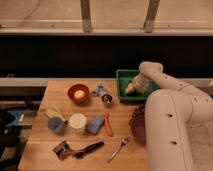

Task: Place eraser in purple bowl

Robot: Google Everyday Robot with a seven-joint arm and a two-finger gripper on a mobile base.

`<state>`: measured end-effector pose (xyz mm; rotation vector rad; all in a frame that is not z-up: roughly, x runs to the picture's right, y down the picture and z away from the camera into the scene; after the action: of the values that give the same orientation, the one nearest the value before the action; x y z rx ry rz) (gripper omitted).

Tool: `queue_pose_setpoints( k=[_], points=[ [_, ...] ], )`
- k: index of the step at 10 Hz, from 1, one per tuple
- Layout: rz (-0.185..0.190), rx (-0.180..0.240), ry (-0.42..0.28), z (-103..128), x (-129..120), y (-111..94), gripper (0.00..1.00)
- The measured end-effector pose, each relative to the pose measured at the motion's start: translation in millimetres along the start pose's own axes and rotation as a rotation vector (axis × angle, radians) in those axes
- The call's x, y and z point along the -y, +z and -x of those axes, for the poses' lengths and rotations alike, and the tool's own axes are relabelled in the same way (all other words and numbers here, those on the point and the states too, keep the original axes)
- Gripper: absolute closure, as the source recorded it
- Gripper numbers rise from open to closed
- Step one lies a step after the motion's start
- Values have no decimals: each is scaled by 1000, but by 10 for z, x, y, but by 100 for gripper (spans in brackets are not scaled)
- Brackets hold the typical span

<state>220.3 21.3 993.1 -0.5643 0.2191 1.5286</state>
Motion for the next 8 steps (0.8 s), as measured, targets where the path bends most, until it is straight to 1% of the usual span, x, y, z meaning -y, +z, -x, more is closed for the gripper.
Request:
queue_pose_setpoints(
  k=[2, 3, 4, 5, 6, 8],
  points=[
    [-11, 22, 17, 25, 48, -53, 72],
    [-11, 31, 26, 39, 65, -81, 80],
    [-12, 53, 42, 72, 117, -161, 92],
    [-13, 67, 54, 85, 166, -219, 97],
    [-14, 85, 65, 107, 212, -293, 100],
    [-16, 116, 76, 161, 239, -442, 100]
  ],
)
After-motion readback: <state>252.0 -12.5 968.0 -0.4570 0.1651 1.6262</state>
